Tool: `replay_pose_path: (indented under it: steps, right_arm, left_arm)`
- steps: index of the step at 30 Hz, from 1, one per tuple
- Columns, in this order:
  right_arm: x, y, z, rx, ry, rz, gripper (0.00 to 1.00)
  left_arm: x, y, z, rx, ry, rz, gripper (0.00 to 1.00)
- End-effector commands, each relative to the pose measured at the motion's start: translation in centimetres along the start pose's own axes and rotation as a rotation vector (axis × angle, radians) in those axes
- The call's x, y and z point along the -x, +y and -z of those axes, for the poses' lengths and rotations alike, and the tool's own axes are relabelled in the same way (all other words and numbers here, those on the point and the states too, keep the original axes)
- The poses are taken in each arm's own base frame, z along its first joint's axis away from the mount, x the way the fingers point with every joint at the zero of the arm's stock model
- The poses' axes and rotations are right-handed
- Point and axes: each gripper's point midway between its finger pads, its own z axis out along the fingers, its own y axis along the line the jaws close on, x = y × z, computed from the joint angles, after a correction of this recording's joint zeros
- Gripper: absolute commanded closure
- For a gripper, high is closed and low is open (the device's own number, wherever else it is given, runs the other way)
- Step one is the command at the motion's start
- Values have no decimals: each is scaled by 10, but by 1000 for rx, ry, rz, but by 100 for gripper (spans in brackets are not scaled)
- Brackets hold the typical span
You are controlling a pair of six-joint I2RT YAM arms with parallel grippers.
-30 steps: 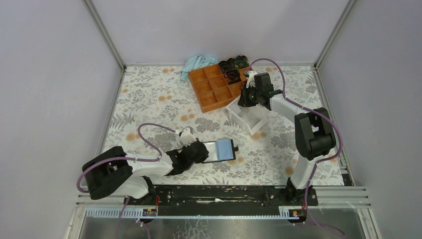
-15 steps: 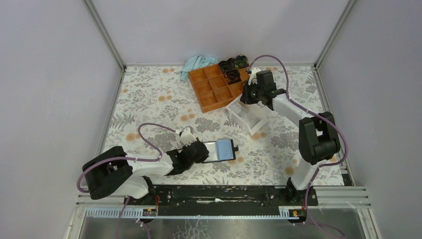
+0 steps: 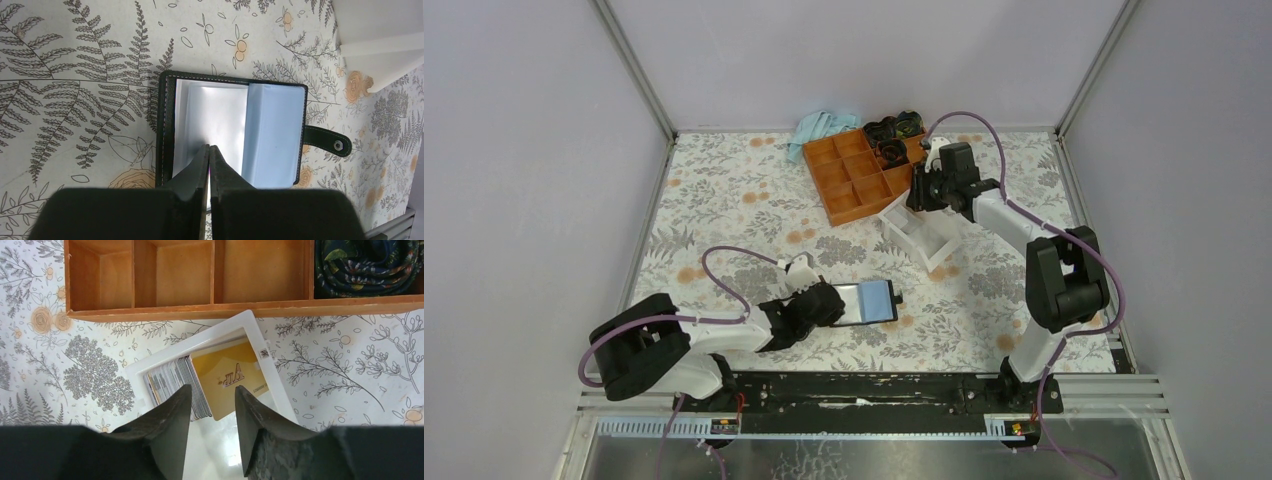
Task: Put the credit cards into the card holder
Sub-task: Pick up the credit card from the storage box.
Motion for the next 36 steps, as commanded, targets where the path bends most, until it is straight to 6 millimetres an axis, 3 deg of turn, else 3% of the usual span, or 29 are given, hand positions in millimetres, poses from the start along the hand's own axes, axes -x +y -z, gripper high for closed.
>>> replay_pose_path:
  steps: [1, 11, 21, 26, 28, 36]
  right_arm:
    - [16, 11, 16, 31, -42, 22, 53]
    - [0, 18, -2, 93, 29, 6, 47]
    - [-17, 11, -22, 89, 78, 0, 44]
    - [-19, 11, -21, 87, 87, -2, 68]
    - [-17, 10, -19, 75, 78, -2, 73]
    - [-3, 12, -5, 63, 41, 3, 77]
  left_arm:
    - [7, -8, -1, -11, -33, -3, 95]
    - [5, -8, -3, -12, -27, -4, 94]
    - [5, -10, -3, -17, -24, -3, 94]
    - [4, -10, -3, -19, -22, -5, 94]
    - [4, -10, -3, -19, -22, -5, 94]
    - [5, -12, -2, -25, -23, -2, 94]
